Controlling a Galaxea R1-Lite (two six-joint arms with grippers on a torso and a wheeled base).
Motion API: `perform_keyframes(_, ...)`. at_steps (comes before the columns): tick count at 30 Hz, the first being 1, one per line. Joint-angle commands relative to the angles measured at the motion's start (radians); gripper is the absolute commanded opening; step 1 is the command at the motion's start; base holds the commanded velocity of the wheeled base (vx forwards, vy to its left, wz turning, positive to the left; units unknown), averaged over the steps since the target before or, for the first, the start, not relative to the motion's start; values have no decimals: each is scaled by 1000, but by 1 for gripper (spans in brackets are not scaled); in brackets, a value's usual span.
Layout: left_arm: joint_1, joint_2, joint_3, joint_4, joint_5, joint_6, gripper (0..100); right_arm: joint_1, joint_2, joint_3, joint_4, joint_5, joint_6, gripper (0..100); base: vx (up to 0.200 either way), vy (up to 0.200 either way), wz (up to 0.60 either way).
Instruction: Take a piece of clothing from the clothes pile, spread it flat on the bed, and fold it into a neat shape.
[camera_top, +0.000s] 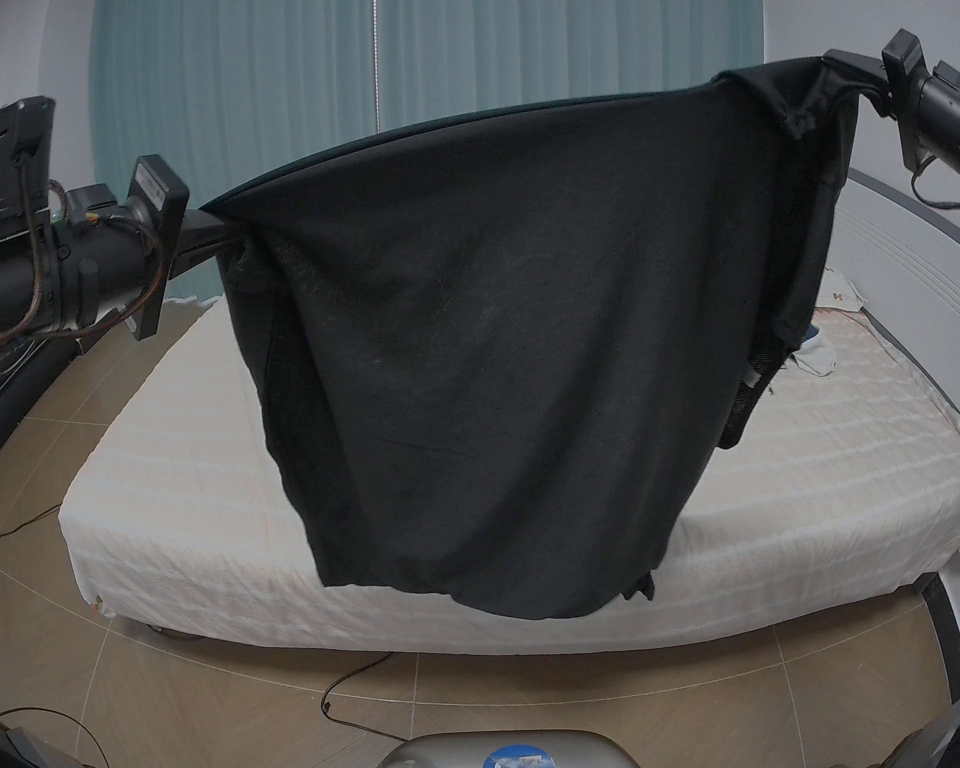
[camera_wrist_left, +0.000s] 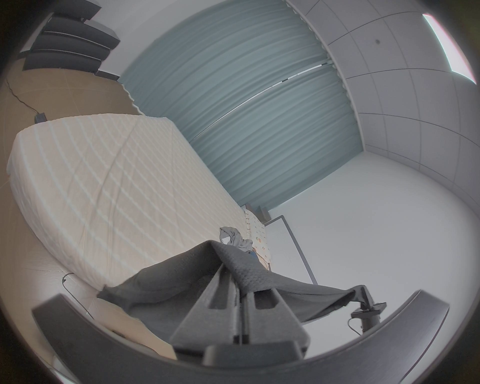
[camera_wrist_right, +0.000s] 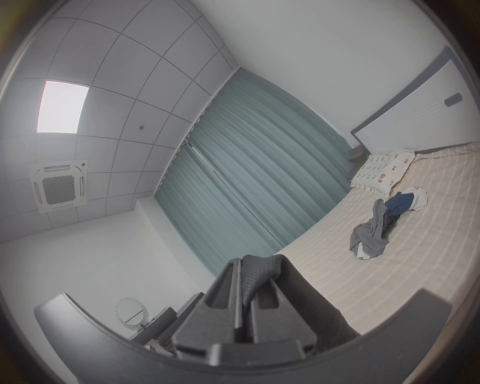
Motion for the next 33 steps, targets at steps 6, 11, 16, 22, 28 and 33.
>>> perform_keyframes(6,35,356,-209,39,-6,-3,0,-83,331,-150,-15,-14,-3,0,200,0,0)
perform_keyframes(11,50,457,-262,33,-7,-2,0,-85,434,-144,-123,-28,-2,0,200,0,0)
perform_keyframes(16,51,569,-331,35,0,0,0,-77,506,-150,-199,-37,-10,0,200,0,0)
perform_keyframes(22,58,757,-466,41,2,3,0,-62,632,-90,-255,-105,-5,0,200,0,0)
perform_keyframes(28,58,865,-580,38,7,1,0,-74,730,-89,-301,-128,-5,0,33,0,0)
perform_keyframes(33,51,936,-647,46,17,1,0,-78,810,-98,-307,-160,-2,0,0,0,0)
